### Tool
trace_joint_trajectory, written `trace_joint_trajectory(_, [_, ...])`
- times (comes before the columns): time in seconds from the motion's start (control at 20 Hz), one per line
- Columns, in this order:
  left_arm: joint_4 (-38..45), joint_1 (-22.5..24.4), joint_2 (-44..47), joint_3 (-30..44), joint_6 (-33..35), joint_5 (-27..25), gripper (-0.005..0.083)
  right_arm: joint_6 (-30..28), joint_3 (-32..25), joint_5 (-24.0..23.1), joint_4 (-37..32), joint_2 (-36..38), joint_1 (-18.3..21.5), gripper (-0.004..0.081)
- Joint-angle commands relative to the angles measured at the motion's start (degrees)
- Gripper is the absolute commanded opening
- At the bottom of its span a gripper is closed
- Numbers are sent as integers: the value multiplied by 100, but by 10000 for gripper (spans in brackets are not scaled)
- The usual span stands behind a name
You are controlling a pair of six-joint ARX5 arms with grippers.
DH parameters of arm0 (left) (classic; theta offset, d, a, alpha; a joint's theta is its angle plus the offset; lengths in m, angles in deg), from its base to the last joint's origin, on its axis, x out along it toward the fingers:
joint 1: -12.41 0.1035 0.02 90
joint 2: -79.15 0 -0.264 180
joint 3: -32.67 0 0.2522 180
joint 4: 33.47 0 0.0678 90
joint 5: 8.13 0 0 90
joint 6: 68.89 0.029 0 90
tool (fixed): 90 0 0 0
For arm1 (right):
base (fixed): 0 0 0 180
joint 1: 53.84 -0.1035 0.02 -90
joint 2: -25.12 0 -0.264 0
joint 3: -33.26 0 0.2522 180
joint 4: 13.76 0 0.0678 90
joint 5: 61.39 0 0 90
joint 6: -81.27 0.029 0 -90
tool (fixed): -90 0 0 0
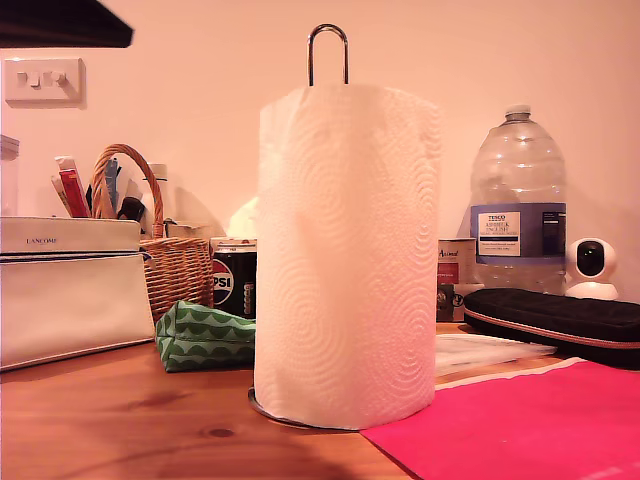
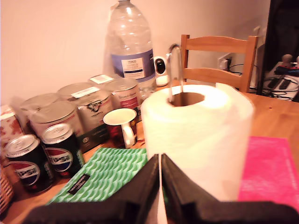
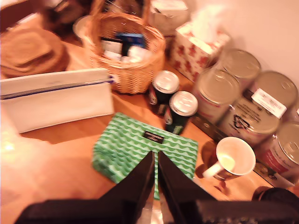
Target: Insert the paper towel roll into the metallic stand.
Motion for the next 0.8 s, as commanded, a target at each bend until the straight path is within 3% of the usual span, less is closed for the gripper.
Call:
trace_joint_trajectory(0.0, [39, 199, -22, 50, 17, 127, -24, -46, -619, -17, -433, 334, 111, -10])
trace_joint_trajectory(0.15, [48, 592, -61, 50, 17, 310, -24, -232, -1784, -7, -1344, 920, 439, -10])
trace_joint_trajectory(0.4, [61, 1119, -212, 50, -7, 490, -24, -275, -3775, 393, -2907, 2057, 1279, -10])
trace_joint_trajectory(0.6, [68, 1355, -260, 50, -4, 496, -24, -295, -5152, 433, -3816, 2861, 2061, -10])
trace_joint_trajectory(0.75, [61, 1449, -284, 52, -4, 584, -24, -308, -5947, 960, -4225, 3335, 2830, -10])
